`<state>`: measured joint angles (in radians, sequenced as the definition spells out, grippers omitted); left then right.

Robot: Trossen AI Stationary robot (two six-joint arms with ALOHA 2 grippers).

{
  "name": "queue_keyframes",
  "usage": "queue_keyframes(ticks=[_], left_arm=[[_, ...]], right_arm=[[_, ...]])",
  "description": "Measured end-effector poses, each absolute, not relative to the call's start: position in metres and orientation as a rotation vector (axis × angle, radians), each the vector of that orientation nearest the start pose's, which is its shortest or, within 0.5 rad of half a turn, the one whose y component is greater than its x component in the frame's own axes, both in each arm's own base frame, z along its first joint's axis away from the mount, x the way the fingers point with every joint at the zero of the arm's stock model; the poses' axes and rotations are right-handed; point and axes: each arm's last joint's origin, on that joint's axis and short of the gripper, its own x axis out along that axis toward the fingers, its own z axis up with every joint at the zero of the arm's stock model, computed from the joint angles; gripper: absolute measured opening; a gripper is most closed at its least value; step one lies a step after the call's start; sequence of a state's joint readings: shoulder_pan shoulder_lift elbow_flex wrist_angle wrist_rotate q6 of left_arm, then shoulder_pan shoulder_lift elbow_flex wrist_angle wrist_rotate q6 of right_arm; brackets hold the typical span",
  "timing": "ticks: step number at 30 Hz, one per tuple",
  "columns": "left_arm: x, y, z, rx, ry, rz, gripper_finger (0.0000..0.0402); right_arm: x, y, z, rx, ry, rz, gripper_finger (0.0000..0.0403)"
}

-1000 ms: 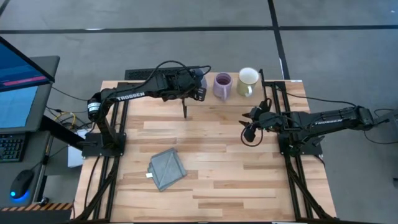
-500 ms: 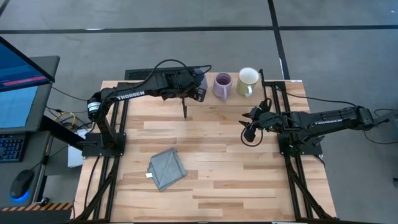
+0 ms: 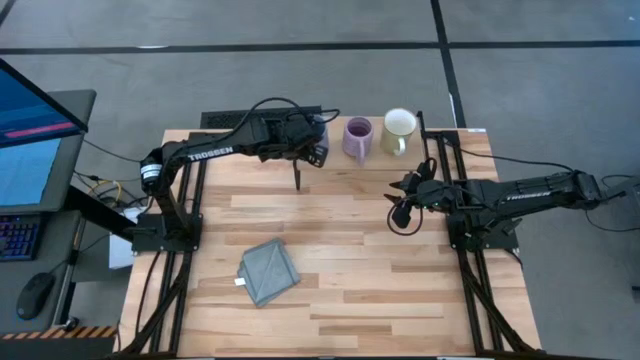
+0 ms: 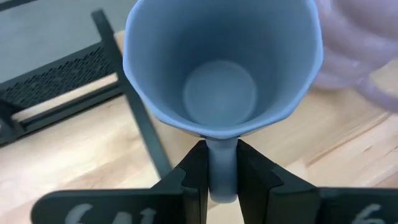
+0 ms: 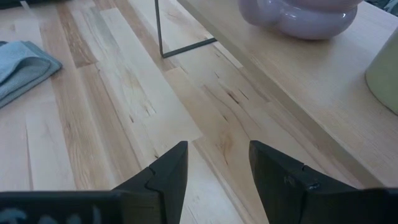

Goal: Stack small to large cups/mugs on shelf
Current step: Put the blue mug on the shelf

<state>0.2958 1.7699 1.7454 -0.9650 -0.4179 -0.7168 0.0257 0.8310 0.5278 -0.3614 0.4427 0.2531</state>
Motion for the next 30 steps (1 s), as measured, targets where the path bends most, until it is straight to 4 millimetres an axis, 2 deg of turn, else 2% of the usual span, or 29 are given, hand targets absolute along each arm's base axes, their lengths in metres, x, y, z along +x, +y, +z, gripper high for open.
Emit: queue_keyframes(ticks=[13,21,26,30], left_arm=[[0.351,0.119,0.337,-0.585,0.708,0.998,0.0041],[0.378,0.125,0.322,-0.547,0.739,0.976,0.0041],[0.39,0.129,0.331,-0.495,0.805,0.964,0.0041],[0.39,0.129,0.343,-0.484,0.872,0.978,0.0041]], right_arm=[[0.168,-0.008,0.225,0.086,0.594,-0.48,0.0193],[0.168,-0.008,0.224,0.085,0.597,-0.481,0.0193],[0.167,-0.008,0.223,0.081,0.612,-0.481,0.0193],[0.166,-0.008,0.223,0.078,0.622,-0.482,0.0193]])
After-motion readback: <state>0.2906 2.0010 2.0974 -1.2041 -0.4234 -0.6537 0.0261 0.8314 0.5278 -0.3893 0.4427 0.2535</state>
